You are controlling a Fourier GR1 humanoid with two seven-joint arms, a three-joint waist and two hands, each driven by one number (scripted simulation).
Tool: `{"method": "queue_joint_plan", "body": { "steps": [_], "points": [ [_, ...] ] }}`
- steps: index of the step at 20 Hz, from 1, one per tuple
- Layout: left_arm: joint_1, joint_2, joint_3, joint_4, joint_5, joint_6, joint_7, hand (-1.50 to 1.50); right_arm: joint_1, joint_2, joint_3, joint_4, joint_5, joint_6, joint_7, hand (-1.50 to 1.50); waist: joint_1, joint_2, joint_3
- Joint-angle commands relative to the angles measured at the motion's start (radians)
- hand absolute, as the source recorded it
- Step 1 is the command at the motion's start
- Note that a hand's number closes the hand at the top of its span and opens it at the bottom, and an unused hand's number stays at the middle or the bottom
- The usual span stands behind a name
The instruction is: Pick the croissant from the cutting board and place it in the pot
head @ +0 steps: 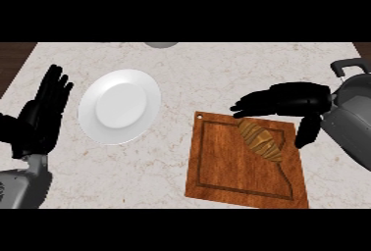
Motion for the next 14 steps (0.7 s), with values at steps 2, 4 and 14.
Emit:
{"method": "queue_joint_plan", "body": {
  "steps": [2, 4, 14],
  "points": [
    [0.037, -0.031, -0.021, -0.087, -0.026, 0.040, 0.042, 0.00, -0.009, 0.000, 0.028, 0.059, 0.052, 0.084, -0.141, -1.50, -0.001, -0.003, 0.000],
    [0.023, -0.005, 0.017, -0.050, -0.001, -0.011, 0.039, 0.00, 0.052, 0.059, 0.047, 0.072, 0.107, -0.006, -0.078, -1.50, -0.008, -0.003, 0.000],
    [0.000, -0.040, 0.020, -0.028, -0.049, -0.018, 0.049, 0.00, 0.015, 0.121, 0.005, 0.180, 0.211, -0.006, -0.120, -1.50, -0.013, -0.004, 0.000]
  ]
}}
